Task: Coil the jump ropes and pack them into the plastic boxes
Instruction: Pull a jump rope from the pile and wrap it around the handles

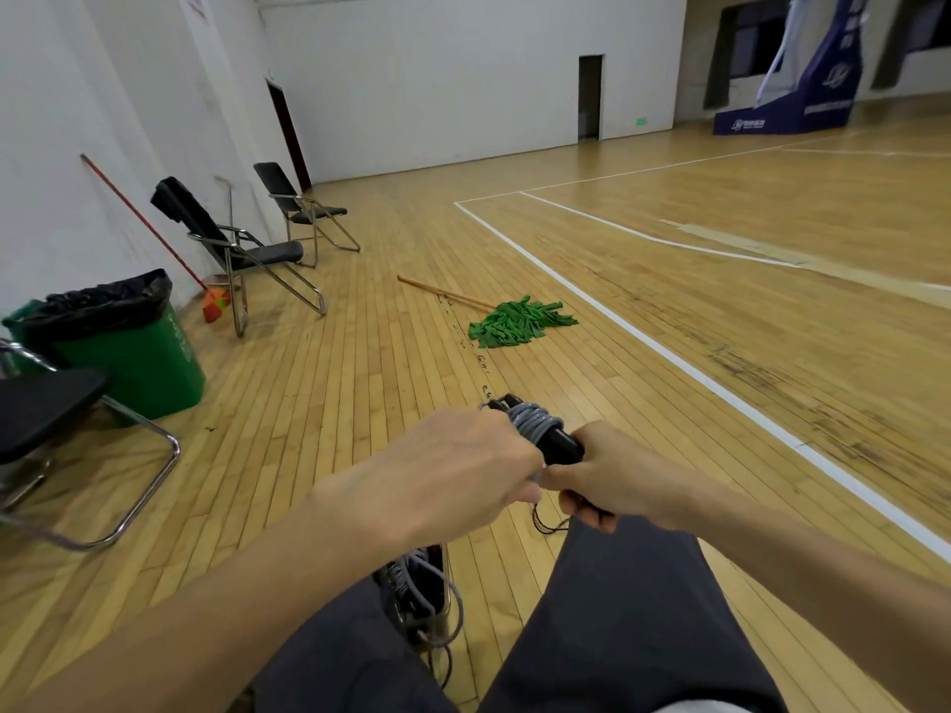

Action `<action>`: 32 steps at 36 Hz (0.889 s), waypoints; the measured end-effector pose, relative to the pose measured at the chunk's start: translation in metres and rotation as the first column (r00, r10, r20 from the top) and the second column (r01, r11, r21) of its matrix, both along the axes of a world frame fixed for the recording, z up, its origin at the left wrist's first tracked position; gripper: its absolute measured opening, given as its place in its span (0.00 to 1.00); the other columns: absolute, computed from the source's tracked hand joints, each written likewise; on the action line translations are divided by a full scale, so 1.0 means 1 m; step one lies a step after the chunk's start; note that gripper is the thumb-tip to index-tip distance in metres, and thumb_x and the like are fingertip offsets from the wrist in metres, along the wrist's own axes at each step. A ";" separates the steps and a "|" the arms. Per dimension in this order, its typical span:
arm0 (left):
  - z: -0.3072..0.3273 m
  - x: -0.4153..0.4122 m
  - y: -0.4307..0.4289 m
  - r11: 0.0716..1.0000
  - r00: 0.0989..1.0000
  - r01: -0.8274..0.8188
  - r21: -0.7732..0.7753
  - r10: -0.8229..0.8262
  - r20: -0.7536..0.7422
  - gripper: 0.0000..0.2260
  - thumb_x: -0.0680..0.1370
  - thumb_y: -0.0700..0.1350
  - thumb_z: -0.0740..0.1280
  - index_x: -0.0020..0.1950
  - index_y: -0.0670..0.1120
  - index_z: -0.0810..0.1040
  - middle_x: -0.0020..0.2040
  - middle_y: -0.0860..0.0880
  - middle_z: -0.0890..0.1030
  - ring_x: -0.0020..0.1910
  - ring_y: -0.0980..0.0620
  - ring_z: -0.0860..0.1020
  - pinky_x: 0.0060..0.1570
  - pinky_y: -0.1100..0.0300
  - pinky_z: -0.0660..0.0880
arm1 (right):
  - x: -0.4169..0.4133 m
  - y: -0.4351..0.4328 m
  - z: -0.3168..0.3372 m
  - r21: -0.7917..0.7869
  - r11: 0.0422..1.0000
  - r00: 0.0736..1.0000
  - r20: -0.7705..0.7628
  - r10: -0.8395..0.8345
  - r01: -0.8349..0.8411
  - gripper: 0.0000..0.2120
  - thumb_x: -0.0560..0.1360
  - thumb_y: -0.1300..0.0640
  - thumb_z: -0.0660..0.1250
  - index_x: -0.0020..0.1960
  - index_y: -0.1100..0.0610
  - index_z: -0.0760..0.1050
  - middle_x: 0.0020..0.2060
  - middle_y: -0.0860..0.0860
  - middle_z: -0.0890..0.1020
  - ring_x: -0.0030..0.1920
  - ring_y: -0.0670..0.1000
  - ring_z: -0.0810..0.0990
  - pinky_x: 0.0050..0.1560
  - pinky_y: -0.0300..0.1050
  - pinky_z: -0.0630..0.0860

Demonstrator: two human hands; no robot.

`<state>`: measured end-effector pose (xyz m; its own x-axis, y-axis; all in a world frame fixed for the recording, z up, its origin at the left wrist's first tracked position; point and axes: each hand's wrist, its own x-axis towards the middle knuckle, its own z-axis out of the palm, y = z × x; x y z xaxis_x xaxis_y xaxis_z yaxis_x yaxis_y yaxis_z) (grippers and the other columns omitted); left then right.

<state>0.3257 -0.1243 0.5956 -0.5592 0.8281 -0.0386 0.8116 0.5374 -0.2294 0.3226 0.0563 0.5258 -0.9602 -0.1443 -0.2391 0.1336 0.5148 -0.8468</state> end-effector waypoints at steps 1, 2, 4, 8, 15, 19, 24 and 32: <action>0.004 0.001 0.002 0.999 1.000 0.004 -0.032 -0.004 0.008 0.14 0.84 0.55 0.57 0.43 0.49 0.68 0.37 0.54 0.70 0.40 0.53 0.73 0.43 0.58 0.73 | 0.001 -0.003 0.000 0.026 0.999 0.999 0.018 0.029 -0.029 0.07 0.80 0.57 0.68 0.45 0.59 0.75 0.27 0.49 0.79 0.25 0.46 0.74 0.28 0.41 0.73; 0.007 0.000 0.004 0.998 1.000 0.003 -0.059 -0.002 0.022 0.14 0.84 0.55 0.58 0.44 0.48 0.70 0.38 0.53 0.73 0.40 0.53 0.74 0.44 0.57 0.75 | 0.003 -0.005 0.001 0.052 0.997 0.997 0.042 0.058 -0.060 0.08 0.81 0.56 0.68 0.45 0.59 0.75 0.27 0.49 0.79 0.25 0.46 0.74 0.28 0.41 0.74; 0.014 -0.005 0.006 0.997 0.999 -0.009 -0.080 0.013 0.051 0.13 0.83 0.54 0.61 0.48 0.47 0.77 0.41 0.52 0.77 0.41 0.53 0.76 0.45 0.56 0.77 | 0.006 -0.010 0.001 0.087 0.990 0.990 0.091 0.105 -0.113 0.09 0.81 0.56 0.68 0.43 0.58 0.75 0.27 0.48 0.79 0.24 0.46 0.73 0.29 0.41 0.74; 0.028 -0.018 0.004 1.000 0.995 -0.010 -0.029 0.013 0.097 0.13 0.81 0.55 0.65 0.52 0.48 0.83 0.44 0.53 0.82 0.47 0.52 0.78 0.51 0.52 0.77 | 0.013 -0.017 0.009 0.174 0.966 0.977 0.126 0.172 -0.193 0.14 0.81 0.55 0.67 0.38 0.57 0.73 0.22 0.45 0.74 0.22 0.45 0.71 0.30 0.39 0.73; 0.035 -0.035 0.008 0.996 0.949 -0.001 0.084 -0.026 0.314 0.09 0.76 0.53 0.72 0.50 0.49 0.86 0.44 0.58 0.83 0.44 0.62 0.78 0.49 0.64 0.75 | 0.024 -0.022 0.023 0.169 0.914 0.912 0.252 0.322 -0.369 0.10 0.79 0.57 0.69 0.42 0.58 0.72 0.27 0.49 0.74 0.25 0.47 0.71 0.27 0.38 0.72; 0.029 -0.044 0.009 0.989 0.908 -0.018 0.144 -0.044 0.417 0.07 0.75 0.53 0.73 0.46 0.51 0.86 0.41 0.59 0.83 0.43 0.63 0.78 0.45 0.71 0.71 | 0.030 -0.022 0.028 0.133 0.898 0.886 0.276 0.373 -0.420 0.09 0.79 0.57 0.69 0.43 0.59 0.73 0.29 0.50 0.74 0.26 0.48 0.71 0.27 0.38 0.71; 0.018 -0.055 0.000 0.967 0.804 -0.081 0.243 -0.080 0.589 0.05 0.77 0.47 0.73 0.47 0.47 0.86 0.40 0.56 0.84 0.41 0.60 0.79 0.45 0.65 0.74 | 0.036 -0.019 0.032 0.101 0.881 0.865 0.269 0.423 -0.463 0.10 0.80 0.56 0.69 0.41 0.58 0.73 0.28 0.50 0.74 0.26 0.48 0.71 0.28 0.40 0.71; -0.009 -0.058 -0.016 0.873 0.581 -0.225 0.433 -0.237 0.779 0.11 0.77 0.49 0.70 0.49 0.42 0.85 0.38 0.48 0.82 0.37 0.49 0.76 0.39 0.52 0.73 | 0.047 -0.022 0.045 -0.025 0.853 0.838 0.174 0.518 -0.522 0.11 0.79 0.59 0.68 0.38 0.56 0.73 0.29 0.51 0.74 0.27 0.49 0.72 0.30 0.44 0.70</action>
<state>0.2682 -0.1404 0.5868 -0.4807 0.8718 -0.0945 0.5301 0.3748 0.7606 0.3700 0.0348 0.5708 -0.6905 -0.6037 -0.3985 -0.0203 0.5668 -0.8236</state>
